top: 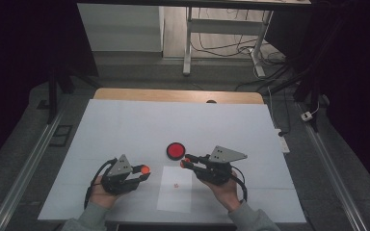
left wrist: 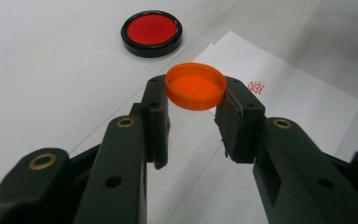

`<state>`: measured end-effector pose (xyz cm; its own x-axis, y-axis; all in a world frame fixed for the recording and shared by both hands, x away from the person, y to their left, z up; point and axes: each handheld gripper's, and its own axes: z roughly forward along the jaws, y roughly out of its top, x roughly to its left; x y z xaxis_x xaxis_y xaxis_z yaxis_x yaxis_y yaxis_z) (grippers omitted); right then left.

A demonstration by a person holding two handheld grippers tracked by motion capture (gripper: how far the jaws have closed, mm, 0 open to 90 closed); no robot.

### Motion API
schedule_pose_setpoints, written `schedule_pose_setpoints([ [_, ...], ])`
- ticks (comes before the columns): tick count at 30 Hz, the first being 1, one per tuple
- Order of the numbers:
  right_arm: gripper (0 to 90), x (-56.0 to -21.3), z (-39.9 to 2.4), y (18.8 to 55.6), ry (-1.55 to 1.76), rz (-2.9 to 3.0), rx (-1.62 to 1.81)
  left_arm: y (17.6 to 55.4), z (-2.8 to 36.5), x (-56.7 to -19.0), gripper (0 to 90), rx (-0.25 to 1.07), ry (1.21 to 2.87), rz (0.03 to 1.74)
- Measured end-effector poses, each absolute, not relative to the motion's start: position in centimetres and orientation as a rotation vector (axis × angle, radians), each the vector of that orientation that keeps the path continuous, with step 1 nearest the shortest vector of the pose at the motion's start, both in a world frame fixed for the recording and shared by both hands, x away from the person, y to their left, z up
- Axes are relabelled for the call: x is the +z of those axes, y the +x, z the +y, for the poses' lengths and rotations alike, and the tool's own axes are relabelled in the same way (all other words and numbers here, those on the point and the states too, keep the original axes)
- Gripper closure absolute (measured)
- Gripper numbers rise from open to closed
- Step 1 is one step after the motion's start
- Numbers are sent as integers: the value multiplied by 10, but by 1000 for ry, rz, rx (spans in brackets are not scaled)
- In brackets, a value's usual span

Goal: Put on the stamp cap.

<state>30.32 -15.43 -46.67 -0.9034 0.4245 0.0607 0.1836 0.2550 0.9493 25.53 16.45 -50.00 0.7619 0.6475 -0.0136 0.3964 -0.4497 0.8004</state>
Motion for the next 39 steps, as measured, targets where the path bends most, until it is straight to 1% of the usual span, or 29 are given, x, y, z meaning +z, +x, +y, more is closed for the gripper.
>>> schedule_pose_setpoints([
  [27,723,-468,-151,302,566,2329,1713,267,125,-499,650,347,2145,679],
  [39,723,-468,-151,302,567,2332,1712,270,117,-497,650,347,2150,659],
])
